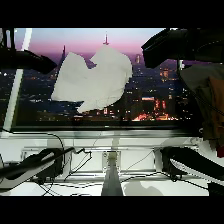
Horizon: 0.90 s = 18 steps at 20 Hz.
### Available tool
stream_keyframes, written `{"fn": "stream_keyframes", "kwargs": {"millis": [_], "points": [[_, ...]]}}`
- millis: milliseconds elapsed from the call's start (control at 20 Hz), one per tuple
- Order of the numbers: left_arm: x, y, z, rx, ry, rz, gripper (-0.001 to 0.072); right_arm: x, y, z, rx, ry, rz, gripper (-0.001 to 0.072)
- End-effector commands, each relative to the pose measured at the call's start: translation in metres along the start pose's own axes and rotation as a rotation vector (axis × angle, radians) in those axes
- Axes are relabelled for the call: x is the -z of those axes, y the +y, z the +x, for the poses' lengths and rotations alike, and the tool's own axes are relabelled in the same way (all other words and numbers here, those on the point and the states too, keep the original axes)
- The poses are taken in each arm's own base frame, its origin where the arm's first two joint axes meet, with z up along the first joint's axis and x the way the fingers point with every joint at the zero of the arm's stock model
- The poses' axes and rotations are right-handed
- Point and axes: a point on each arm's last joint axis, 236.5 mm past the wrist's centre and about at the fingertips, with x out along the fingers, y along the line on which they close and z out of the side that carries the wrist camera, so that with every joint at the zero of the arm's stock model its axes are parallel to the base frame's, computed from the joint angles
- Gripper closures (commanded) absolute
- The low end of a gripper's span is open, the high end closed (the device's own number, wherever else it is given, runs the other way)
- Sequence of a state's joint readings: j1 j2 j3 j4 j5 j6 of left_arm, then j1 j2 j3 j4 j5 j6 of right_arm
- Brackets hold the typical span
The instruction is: Fold the clothes and pants, and hang the long-sleeved shirts on hangers.
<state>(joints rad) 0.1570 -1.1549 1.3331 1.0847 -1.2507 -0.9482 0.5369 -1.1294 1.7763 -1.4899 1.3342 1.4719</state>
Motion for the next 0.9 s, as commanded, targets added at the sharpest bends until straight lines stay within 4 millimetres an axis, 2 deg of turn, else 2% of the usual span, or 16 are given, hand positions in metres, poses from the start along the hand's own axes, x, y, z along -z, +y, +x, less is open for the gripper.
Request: {"fn": "stream_keyframes", "kwargs": {"millis": [0,100,250,400,550,700,850], "points": [[0.047,0.037,0.010,-0.037,0.134,-0.102,0.0071,0.000,0.000,0.000,0.000,0.000,0.000,0.0697],[0.090,0.047,0.017,0.002,0.192,-0.233,0.0071,-0.001,-0.001,0.000,0.004,-0.002,-0.001,0.0697],[0.139,0.045,0.032,0.110,0.197,-0.478,0.0057,-0.004,-0.001,0.000,0.004,-0.019,-0.001,0.0697],[0.168,0.040,0.043,0.152,0.219,-0.587,0.0043,-0.005,-0.001,0.000,0.004,-0.020,0.000,0.0697],[0.180,0.039,0.055,0.177,0.253,-0.627,0.0046,-0.024,-0.007,-0.002,0.030,-0.101,-0.006,0.0697],[0.192,0.039,0.068,0.204,0.297,-0.676,0.0046,-0.025,-0.045,-0.005,0.168,-0.105,-0.033,0.0697],[0.202,0.047,0.087,0.203,0.319,-0.756,0.0046,-0.003,-0.111,-0.013,0.334,-0.022,-0.041,0.0698]]}}
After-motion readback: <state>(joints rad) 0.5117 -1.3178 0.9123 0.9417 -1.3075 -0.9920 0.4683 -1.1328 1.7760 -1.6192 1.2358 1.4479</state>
